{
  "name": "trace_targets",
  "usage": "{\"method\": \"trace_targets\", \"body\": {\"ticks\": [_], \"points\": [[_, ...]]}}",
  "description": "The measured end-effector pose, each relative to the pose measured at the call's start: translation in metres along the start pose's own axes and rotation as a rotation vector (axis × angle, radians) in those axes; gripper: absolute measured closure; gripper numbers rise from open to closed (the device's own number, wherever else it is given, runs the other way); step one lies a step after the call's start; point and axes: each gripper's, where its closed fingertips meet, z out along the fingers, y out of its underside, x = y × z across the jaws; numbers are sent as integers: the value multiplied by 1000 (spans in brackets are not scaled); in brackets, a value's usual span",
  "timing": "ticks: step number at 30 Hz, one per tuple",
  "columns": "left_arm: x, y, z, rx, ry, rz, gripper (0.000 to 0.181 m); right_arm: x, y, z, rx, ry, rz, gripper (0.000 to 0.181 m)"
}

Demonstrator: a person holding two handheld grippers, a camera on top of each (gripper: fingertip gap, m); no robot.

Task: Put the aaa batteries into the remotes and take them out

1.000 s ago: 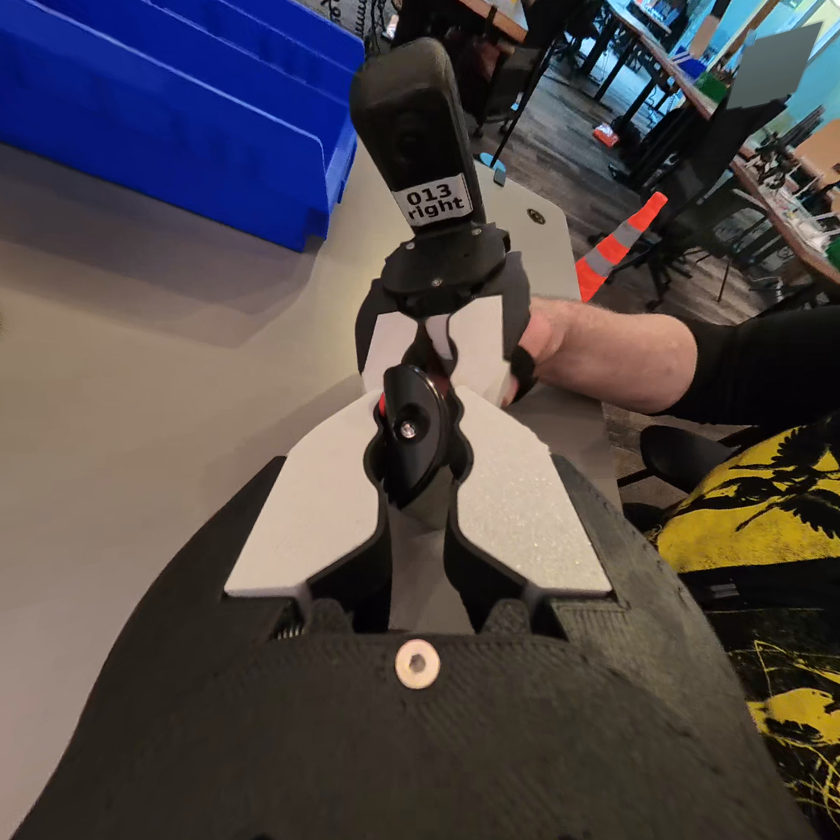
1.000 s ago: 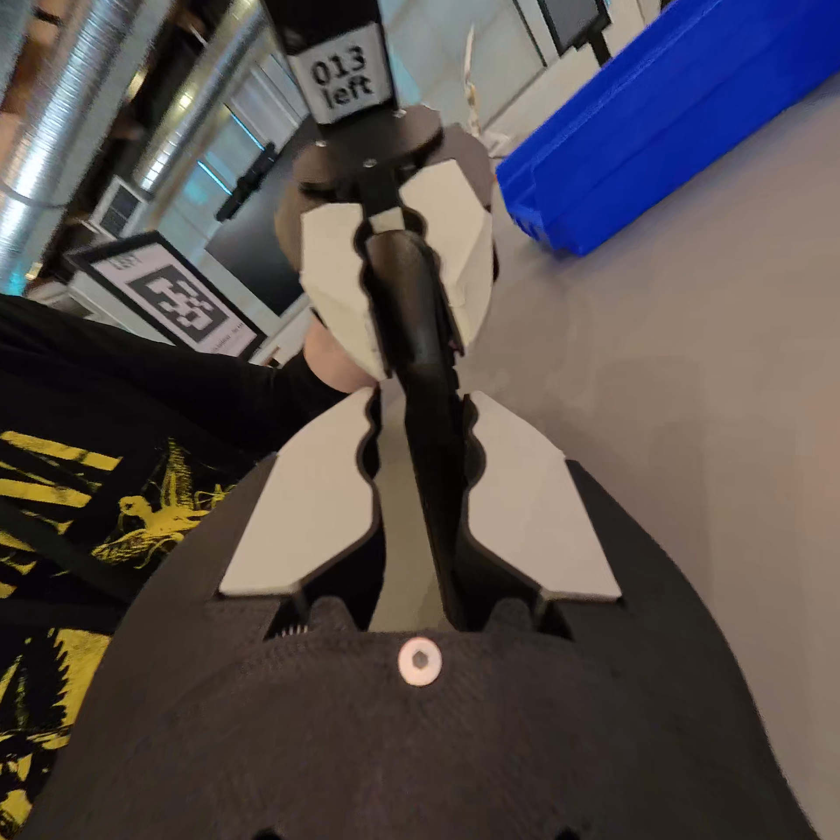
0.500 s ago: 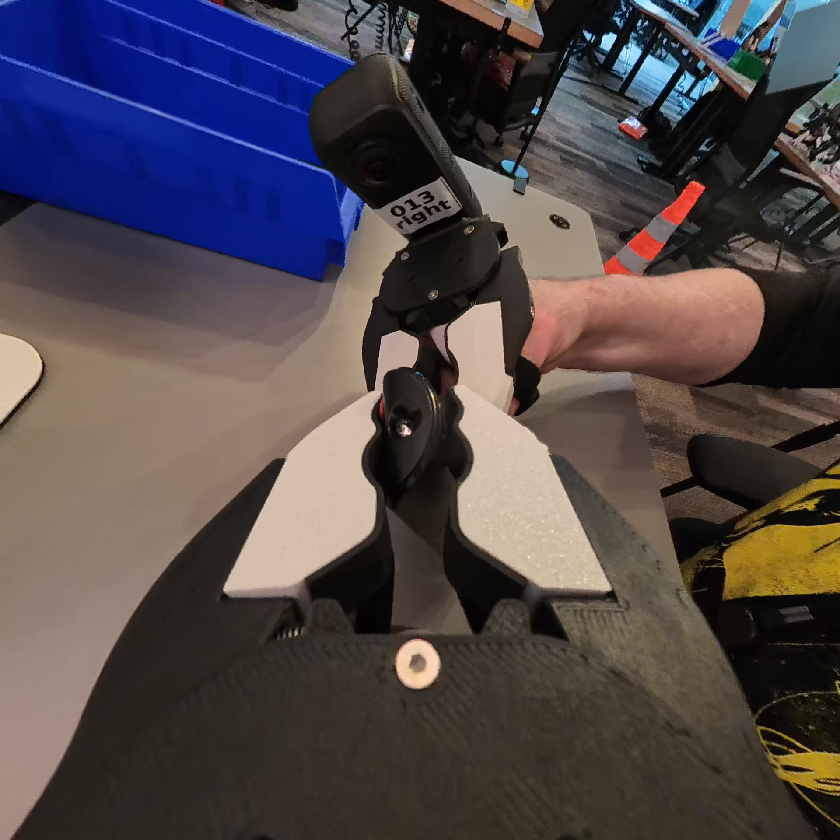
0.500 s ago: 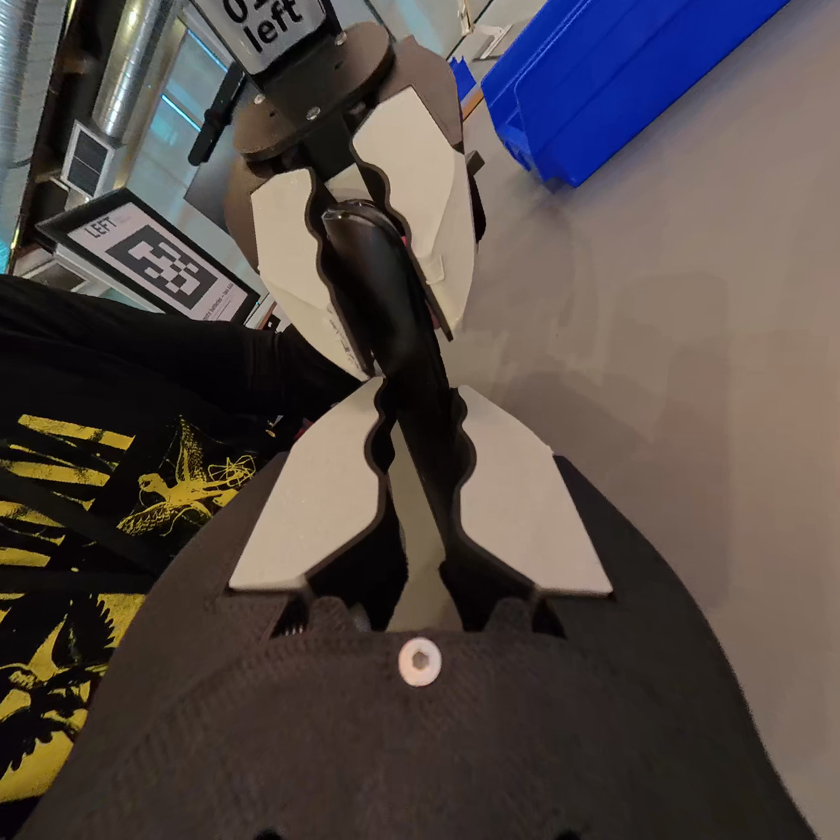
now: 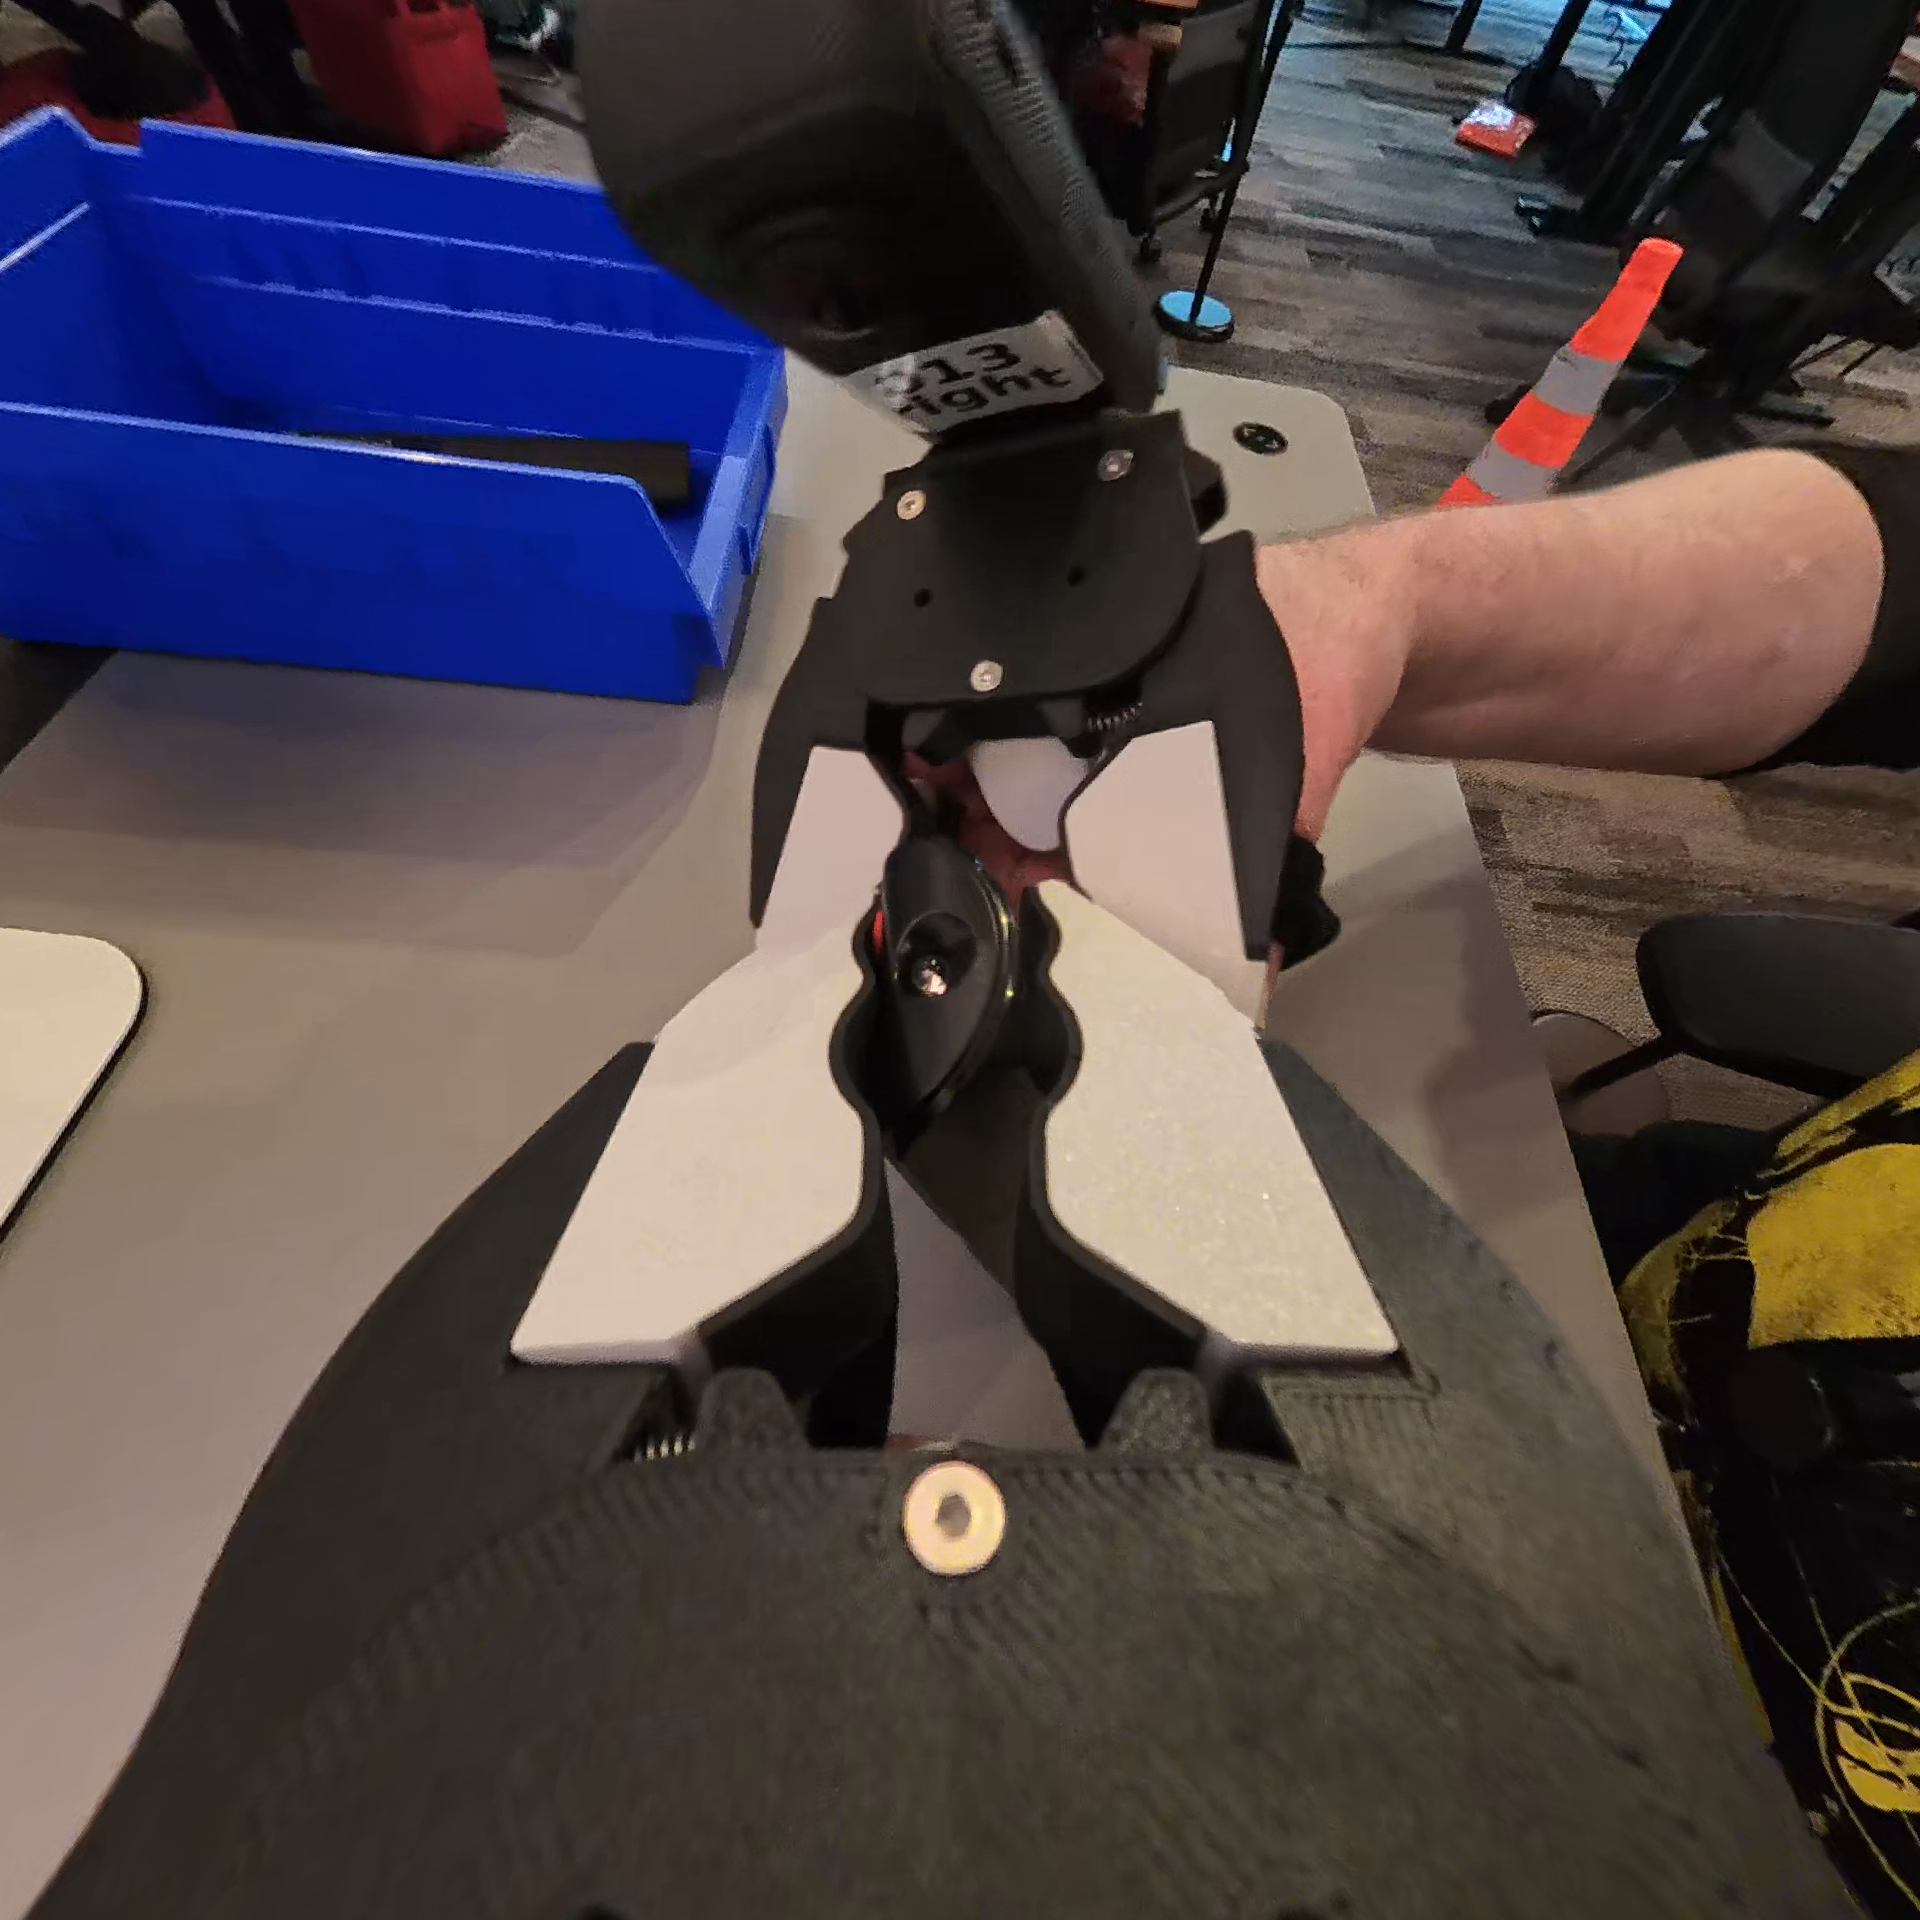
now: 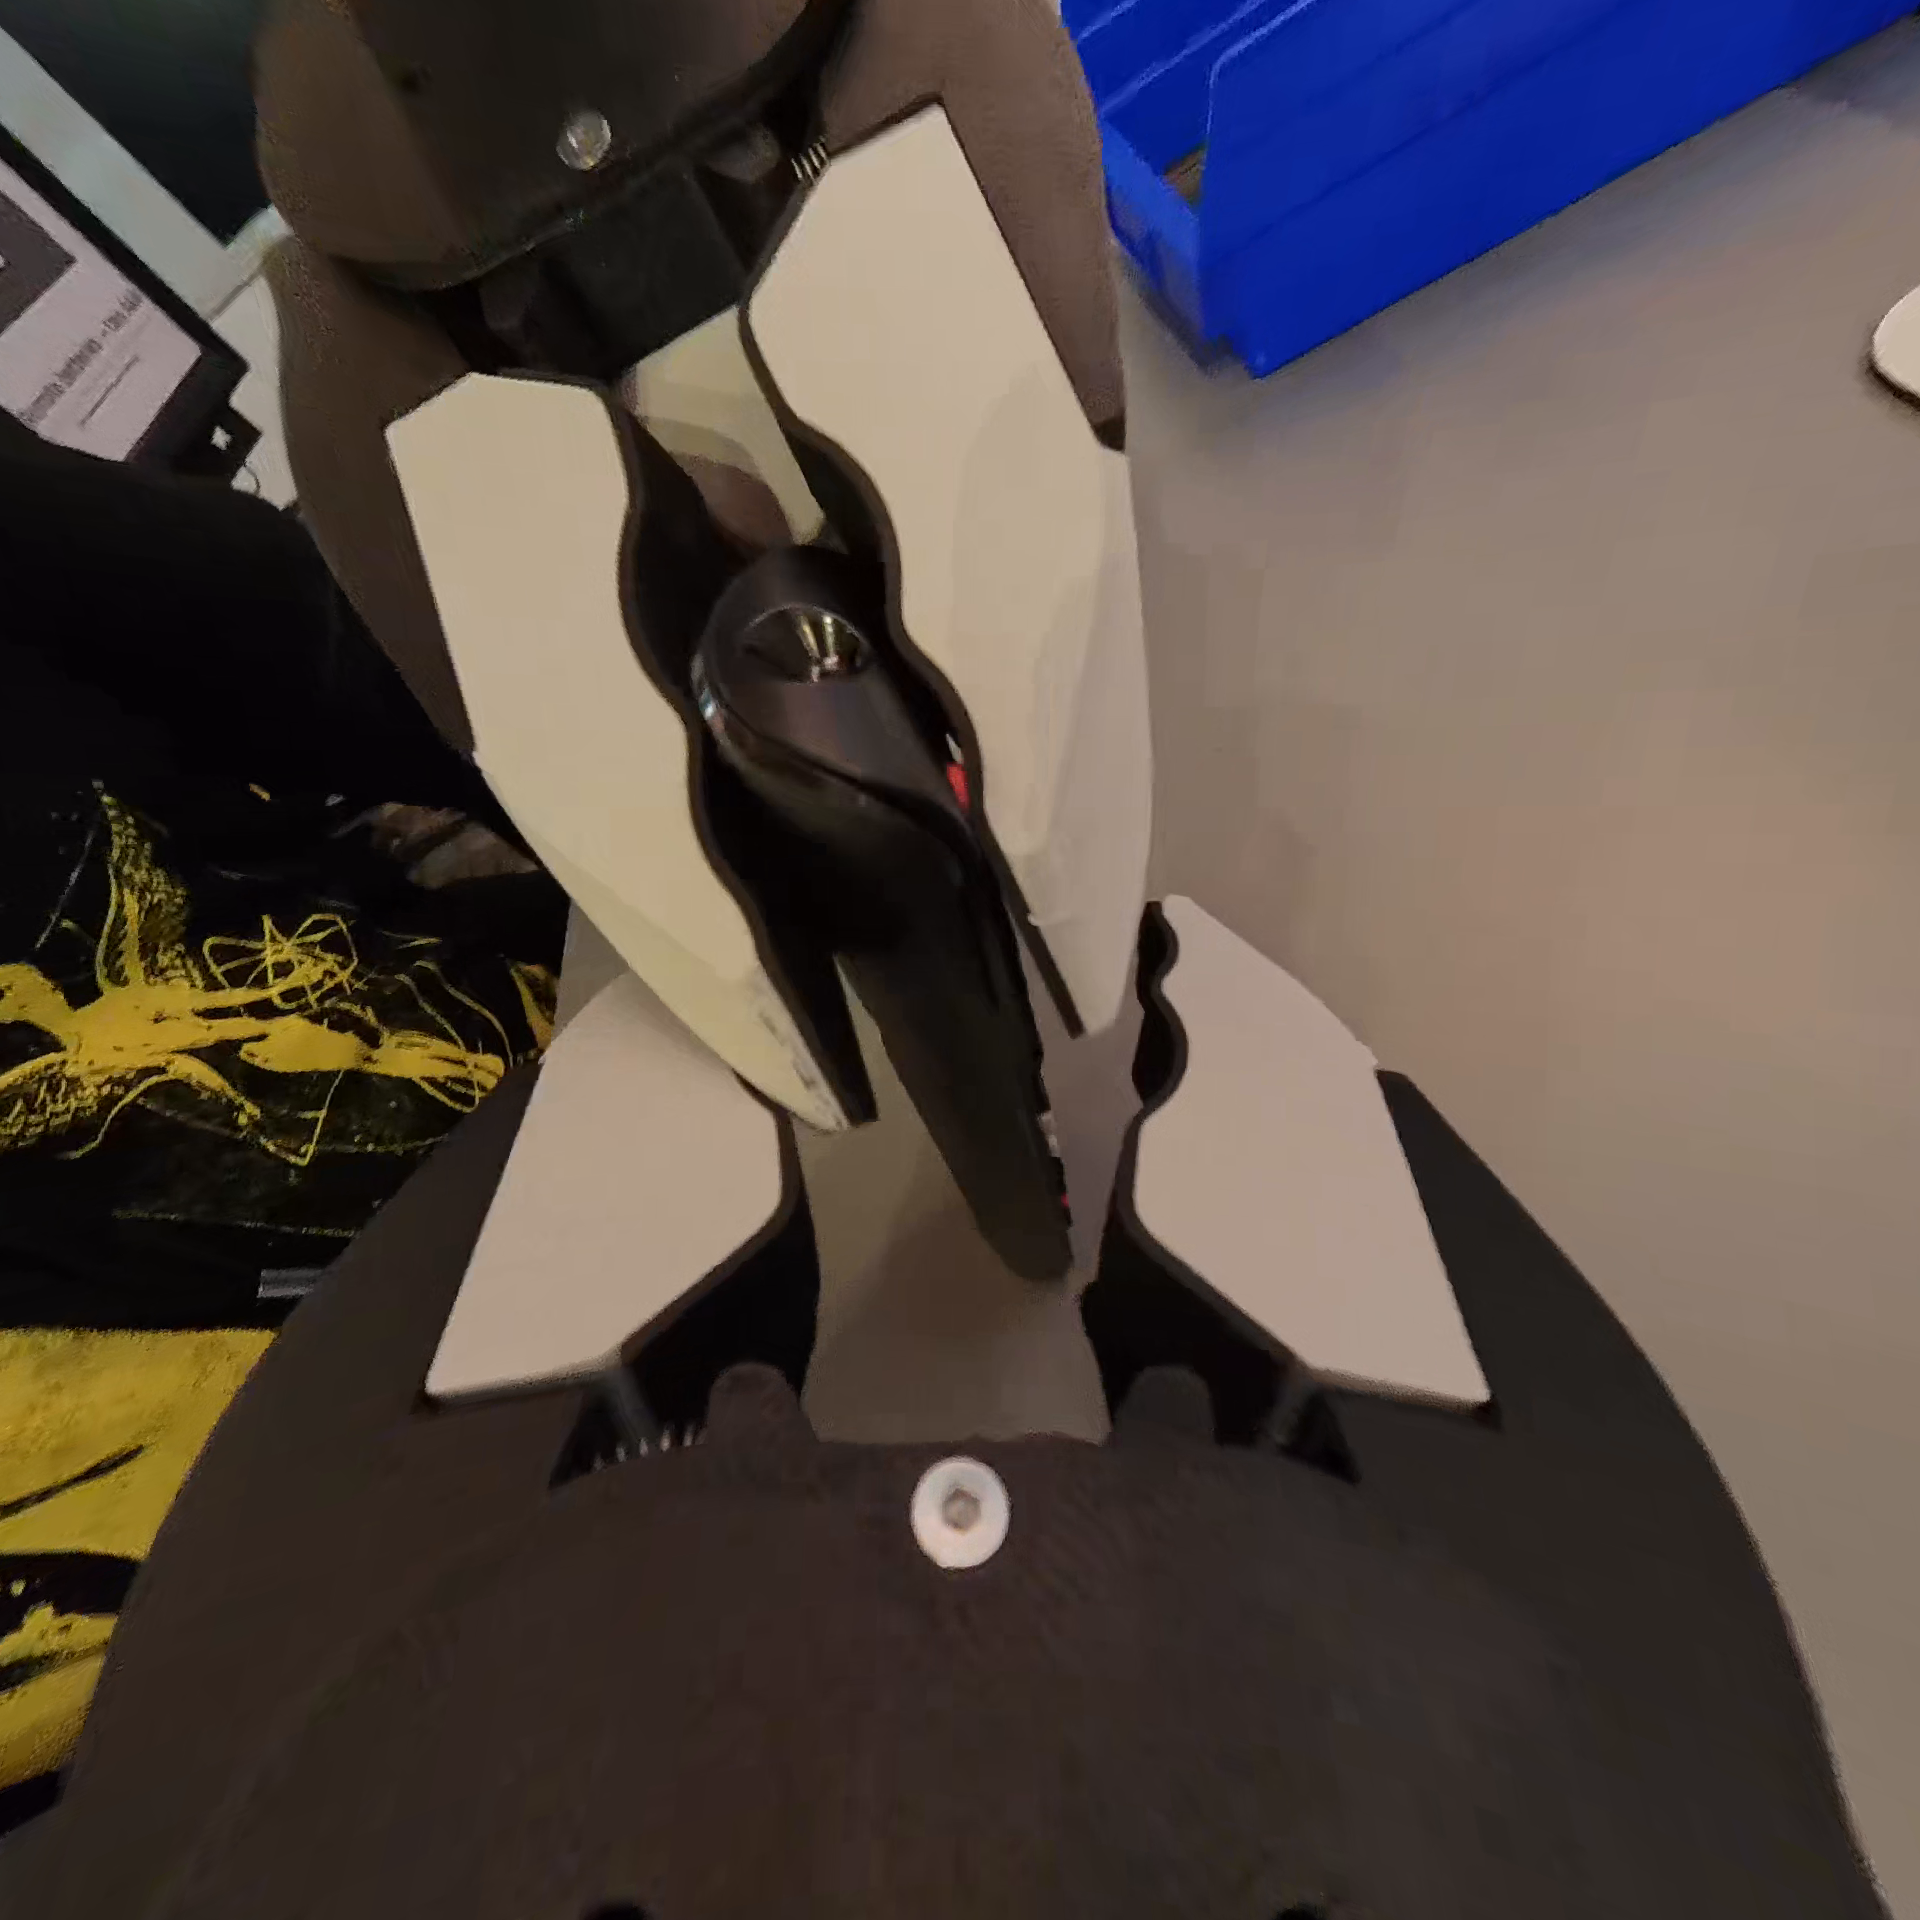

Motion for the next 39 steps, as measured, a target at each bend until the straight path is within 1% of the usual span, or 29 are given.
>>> {"method": "trace_targets", "body": {"ticks": [2, 4, 6, 8, 9, 10, 12, 13, 14, 15, 16, 17, 20, 22, 25, 26, 27, 28, 29, 31, 39], "points": [[1, 0, 0, 10, 5, -5, 158, -2, -8, 2, 33, 53, -46, 115], [2, -3, -1, 9, -19, 24, 158, 1, -10, 2, 28, 133, -112, 111], [3, -4, -3, 10, -28, 34, 158, 1, -5, -4, 0, 159, -140, 118], [-3, -6, -11, 29, -44, 17, 158, 8, 6, -17, -51, 250, -169, 119], [-8, -7, -16, 51, -57, 2, 158, 9, 10, -24, -58, 279, -185, 115], [-14, -9, -21, 78, -67, -24, 158, 11, 13, -31, -60, 312, -209, 121], [-24, -12, -31, 134, -76, -79, 158, 15, 27, -43, -121, 403, -270, 124], [-29, -13, -34, 171, -84, -115, 158, 14, 29, -46, -125, 439, -299, 128], [-33, -14, -36, 207, -89, -149, 158, 13, 27, -46, -98, 472, -320, 126], [-38, -15, -37, 241, -100, -183, 158, 11, 24, -46, -63, 505, -338, 131], [-45, -14, -39, 260, -121, -228, 158, 9, 22, -45, -34, 542, -368, 153], [-51, -11, -40, 271, -141, -261, 158, 10, 26, -43, -55, 588, -392, 158], [-60, -5, -44, 276, -171, -296, 158, 25, 56, -48, -283, 761, -482, 175], [-61, 0, -42, 261, -182, -299, 158, 30, 83, -54, -458, 771, -467, 178], [-61, 4, -34, 244, -180, -309, 158, 38, 119, -55, -725, 766, -559, 181], [-61, 4, -32, 248, -174, -318, 158, 42, 124, -53, -773, 798, -607, 181], [-60, 5, -30, 249, -168, -327, 158, 45, 121, -50, -781, 841, -683, 181], [-59, 7, -27, 241, -163, -328, 158, 45, 121, -49, -818, 851, -730, 181], [-58, 9, -24, 230, -166, -324, 158, 45, 121, -49, -846, 845, -701, 181], [-56, 9, -20, 230, -155, -328, 158, 45, 122, -49, -864, 800, -562, 181], [-54, 11, -16, 236, -127, -350, 157, 49, 120, -44, -852, 598, -384, 181]]}}
